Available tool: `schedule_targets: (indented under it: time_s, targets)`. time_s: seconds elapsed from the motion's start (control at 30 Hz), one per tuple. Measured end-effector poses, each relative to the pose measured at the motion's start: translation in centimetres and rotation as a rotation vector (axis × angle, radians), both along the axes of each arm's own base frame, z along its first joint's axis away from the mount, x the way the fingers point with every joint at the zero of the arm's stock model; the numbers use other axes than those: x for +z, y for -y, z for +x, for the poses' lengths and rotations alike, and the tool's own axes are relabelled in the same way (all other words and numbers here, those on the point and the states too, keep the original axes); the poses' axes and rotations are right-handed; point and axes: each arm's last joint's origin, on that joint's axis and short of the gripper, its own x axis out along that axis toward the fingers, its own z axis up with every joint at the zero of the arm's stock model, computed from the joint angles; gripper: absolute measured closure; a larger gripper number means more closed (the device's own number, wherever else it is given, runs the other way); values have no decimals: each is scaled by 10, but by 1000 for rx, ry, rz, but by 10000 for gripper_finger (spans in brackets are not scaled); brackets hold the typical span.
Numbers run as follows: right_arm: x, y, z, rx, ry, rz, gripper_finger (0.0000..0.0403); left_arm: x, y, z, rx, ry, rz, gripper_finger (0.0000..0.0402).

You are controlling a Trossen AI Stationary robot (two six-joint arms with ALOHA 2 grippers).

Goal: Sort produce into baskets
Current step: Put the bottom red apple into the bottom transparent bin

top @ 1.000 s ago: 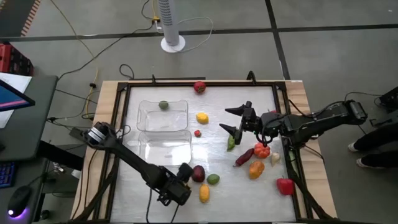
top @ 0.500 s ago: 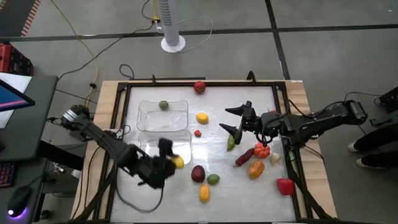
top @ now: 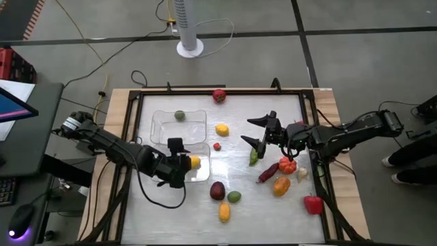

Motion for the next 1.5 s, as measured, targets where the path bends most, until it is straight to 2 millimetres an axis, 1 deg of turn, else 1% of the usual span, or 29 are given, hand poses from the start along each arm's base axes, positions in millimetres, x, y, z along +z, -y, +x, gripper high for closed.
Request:
schedule_targets:
  time_s: [0.07,0.17,0.27,0.33,0.4,0.47,0.7,0.87,1.0,1.1,1.27,1.37,1.43,1.5]
  targets:
    - [0,0,0,0,0,0,24,1,1,2,-14,11,-4,84]
    - [0,0,0,0,-1,-2,24,2,6,9,-69,55,-61,76]
    - [0,1,0,-3,-1,-2,24,4,18,17,-147,123,-147,76]
    - [0,2,0,-10,-1,-1,24,4,27,27,-201,182,-178,78]
    - [0,4,0,-17,-1,1,24,-2,37,33,-241,199,-188,82]
    - [-2,5,1,-25,-8,4,24,-5,44,45,-257,227,-208,86]
    - [-3,6,1,-28,-21,5,24,-32,72,85,-400,65,-226,94]
    - [-3,6,1,-25,-23,5,24,-46,85,107,-485,-38,-131,94]
    - [-3,6,1,-25,-25,4,24,-50,89,119,-500,-71,-62,94]
    - [-3,6,1,-24,-25,4,24,-52,89,123,-510,-80,-25,94]
    - [-3,6,1,-24,-25,4,24,-53,81,126,-492,-85,-35,92]
    - [-3,6,1,-23,-24,5,24,-53,77,129,-484,-83,-71,77]
    - [-3,6,1,-23,-24,5,24,-57,76,133,-469,-74,-90,59]
    - [-3,6,1,-23,-24,5,24,-65,75,134,-457,-108,-79,39]
